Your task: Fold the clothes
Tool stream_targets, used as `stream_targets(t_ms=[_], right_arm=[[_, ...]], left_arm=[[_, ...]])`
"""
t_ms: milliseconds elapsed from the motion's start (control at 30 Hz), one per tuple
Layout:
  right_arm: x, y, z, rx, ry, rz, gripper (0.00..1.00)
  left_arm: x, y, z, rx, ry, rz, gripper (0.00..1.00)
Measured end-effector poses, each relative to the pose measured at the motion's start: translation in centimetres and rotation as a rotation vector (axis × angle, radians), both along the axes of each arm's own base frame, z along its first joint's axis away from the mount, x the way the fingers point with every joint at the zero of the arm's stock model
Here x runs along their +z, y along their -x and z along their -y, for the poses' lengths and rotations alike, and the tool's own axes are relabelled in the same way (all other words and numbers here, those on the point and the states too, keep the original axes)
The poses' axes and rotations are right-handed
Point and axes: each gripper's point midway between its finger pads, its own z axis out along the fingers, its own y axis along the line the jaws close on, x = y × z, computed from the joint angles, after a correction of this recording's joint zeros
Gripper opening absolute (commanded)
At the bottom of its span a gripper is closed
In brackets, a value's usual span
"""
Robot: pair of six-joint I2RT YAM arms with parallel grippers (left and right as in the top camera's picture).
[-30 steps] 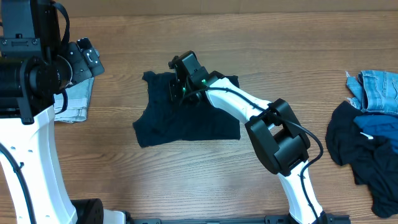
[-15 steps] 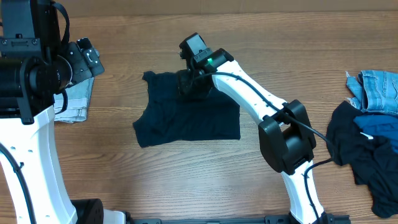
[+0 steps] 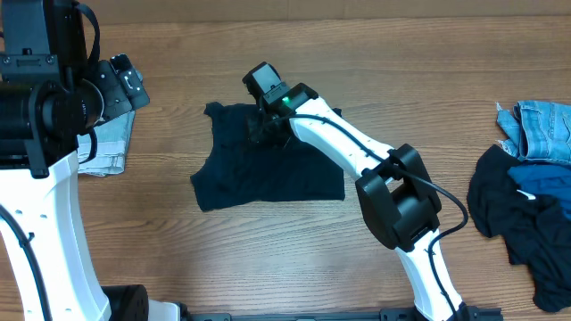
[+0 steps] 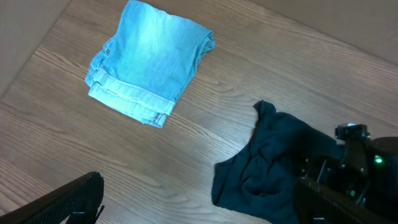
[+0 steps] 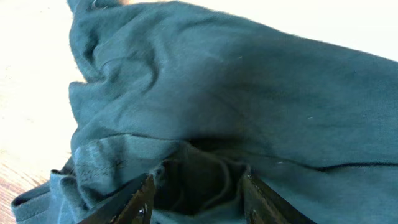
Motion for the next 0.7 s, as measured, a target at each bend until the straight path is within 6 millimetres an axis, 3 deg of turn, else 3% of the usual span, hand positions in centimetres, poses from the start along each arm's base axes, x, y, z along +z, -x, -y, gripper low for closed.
stream_targets(t_ms=[100,167,333,433,533,700], right_arm=[[-0.9,0.6,0.2,-0.011,0.016,-0.020,0.37],[-1.8,1.1,0.8,-0.022,0.037,-0.039,0.23],[-1.5,0.3,0.4,-0.030,0.020,-0.010,0.04],[0.4,-1.2,-1.0,-0.024,-0.033,0.046,0.04],[4.0,-3.2,-4.0,0.012,-0.182,0.133,0.04],[5.3,-3.4,-5.6,0.048,-0.263,0.155,0.07]], left_arm=[[0.0,0.0,0.0,0.000,0.000,0.000,1.00],[0.0,0.0,0.0,0.000,0.000,0.000,1.00],[0.0,0.0,0.0,0.000,0.000,0.000,1.00],[0.0,0.0,0.0,0.000,0.000,0.000,1.00],[0.0,0.0,0.0,0.000,0.000,0.000,1.00],[0.0,0.0,0.0,0.000,0.000,0.000,1.00]])
